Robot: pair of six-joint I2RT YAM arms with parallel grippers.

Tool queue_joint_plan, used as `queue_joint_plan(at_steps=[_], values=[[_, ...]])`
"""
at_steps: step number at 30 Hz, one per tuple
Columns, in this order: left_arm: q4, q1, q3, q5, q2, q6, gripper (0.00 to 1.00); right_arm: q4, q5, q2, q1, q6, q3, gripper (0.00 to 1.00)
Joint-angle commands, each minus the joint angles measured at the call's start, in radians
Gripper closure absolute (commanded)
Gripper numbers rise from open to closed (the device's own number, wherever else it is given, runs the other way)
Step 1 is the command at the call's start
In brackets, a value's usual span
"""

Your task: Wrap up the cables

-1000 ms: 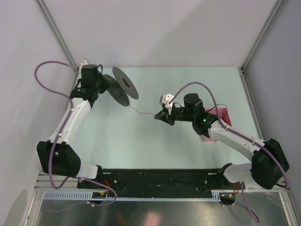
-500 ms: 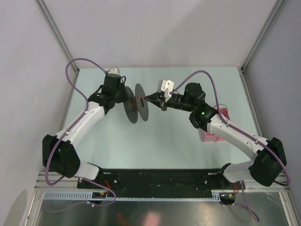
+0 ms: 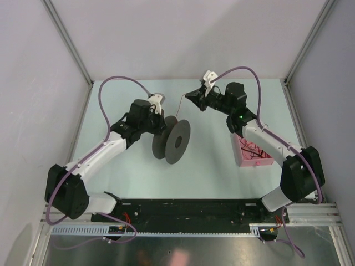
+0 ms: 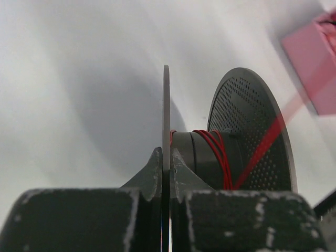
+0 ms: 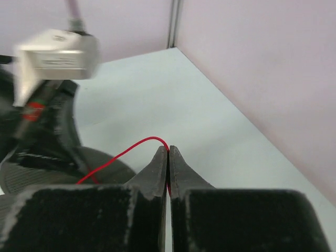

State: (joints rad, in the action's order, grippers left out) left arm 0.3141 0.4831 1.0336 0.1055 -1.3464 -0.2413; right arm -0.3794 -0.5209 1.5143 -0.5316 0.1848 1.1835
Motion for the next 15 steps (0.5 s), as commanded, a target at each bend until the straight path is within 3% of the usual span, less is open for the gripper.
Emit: queue_joint_plan(at_steps=[1,4,8,15], values=[[-0.134,0.024,-0.009,0.227,0.113,0.166,1.00,-0.028,-0.080,0.026,0.062,-0.080,0.051,1.00],[-0.145,0.014,-0.007,0.352,0.156,0.198,1.00,0.023,-0.121,0.047,0.109,-0.079,0.052,1.00],[-0.181,-0.043,0.020,0.518,0.193,0.131,1.00,0.077,-0.171,0.079,0.179,-0.085,0.051,1.00],[-0.328,-0.187,0.088,0.606,0.210,-0.200,1.00,0.159,-0.238,0.107,0.228,-0.095,0.047,1.00]])
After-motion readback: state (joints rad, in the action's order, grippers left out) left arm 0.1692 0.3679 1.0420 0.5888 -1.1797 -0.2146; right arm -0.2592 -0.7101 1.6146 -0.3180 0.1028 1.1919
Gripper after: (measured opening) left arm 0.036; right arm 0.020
